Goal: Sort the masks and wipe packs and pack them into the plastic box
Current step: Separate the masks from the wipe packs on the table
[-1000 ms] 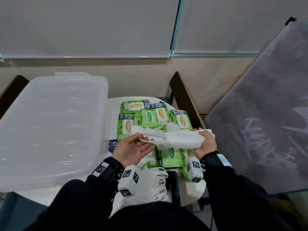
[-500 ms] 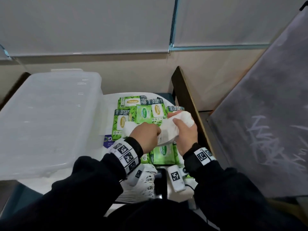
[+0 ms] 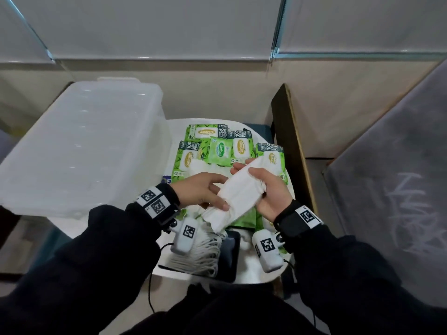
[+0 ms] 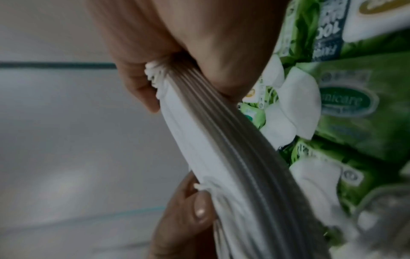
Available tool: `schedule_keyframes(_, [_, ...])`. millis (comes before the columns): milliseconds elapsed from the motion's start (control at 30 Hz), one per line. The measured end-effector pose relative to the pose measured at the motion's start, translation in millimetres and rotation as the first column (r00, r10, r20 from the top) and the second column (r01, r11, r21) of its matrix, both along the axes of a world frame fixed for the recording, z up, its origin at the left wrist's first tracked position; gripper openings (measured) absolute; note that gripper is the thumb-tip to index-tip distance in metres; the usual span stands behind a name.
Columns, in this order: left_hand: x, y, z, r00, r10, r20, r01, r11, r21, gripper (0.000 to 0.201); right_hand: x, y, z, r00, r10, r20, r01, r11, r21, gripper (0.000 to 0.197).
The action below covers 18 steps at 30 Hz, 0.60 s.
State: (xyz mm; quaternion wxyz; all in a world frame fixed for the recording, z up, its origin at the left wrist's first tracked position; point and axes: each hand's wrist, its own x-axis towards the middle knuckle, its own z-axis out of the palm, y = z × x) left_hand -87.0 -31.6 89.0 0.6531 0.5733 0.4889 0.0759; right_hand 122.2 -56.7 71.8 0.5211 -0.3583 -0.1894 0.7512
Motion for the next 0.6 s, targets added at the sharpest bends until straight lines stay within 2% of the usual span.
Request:
schedule_keyframes(67, [0.6, -9.4, -5.0, 0.999, -0.014, 0.052, 0.012, 1.000, 0.028, 0.056, -2.5, 1.6, -3.9, 0.981, 0.004, 0.196, -0.023, 0.995, 0.099, 0.022])
schedule_keyframes(167, [-6.3, -21.4, -10.2, 0.993, 0.069, 0.098, -0.078, 0.993, 0.093, 0.051, -2.5, 4.0, -4.4, 0.859, 0.019, 0.511, -0.129, 0.975, 0.180, 0.036])
schedule_keyframes(267, [-22.4, -29.3, -12.2, 0.982, 0.144, 0.120, -0.164, 0.972, 0.169, 0.052, -7.3, 1.0, 4.7, 0.773, 0.164, 0.613, -0.320, 0.935, 0.154, 0.029])
schedule_keyframes(333, [-35.7, -32.8, -9.4, 0.969, 0.208, 0.134, -0.233, 0.948, 0.215, 0.053, -18.0, -2.8, 6.3, 0.672, 0.224, 0.706, -0.466, 0.868, 0.168, 0.039])
schedule_keyframes(367, [-43.7, -33.1, -8.9, 0.961, 0.239, 0.137, -0.267, 0.931, 0.248, 0.053, -25.7, -5.0, 5.5, 0.597, 0.223, 0.771, -0.527, 0.834, 0.166, 0.052])
schedule_keyframes(433, [-60.9, -35.3, -9.4, 0.942, 0.305, 0.141, -0.334, 0.892, 0.306, 0.055, -44.5, -10.4, -1.7, 0.382, 0.213, 0.899, -0.616, 0.784, 0.076, 0.082])
schedule_keyframes(533, [-89.2, -43.0, -16.1, 0.911, 0.382, 0.157, -0.413, 0.844, 0.342, 0.057, -77.2, -27.2, -14.4, -0.063, 0.284, 0.957, -0.727, 0.644, -0.239, 0.101])
schedule_keyframes(600, [-105.6, -50.3, -22.1, 0.894, 0.422, 0.152, -0.448, 0.820, 0.357, 0.056, -99.6, -40.6, -27.7, -0.321, 0.235, 0.918, -0.734, 0.550, -0.398, 0.121])
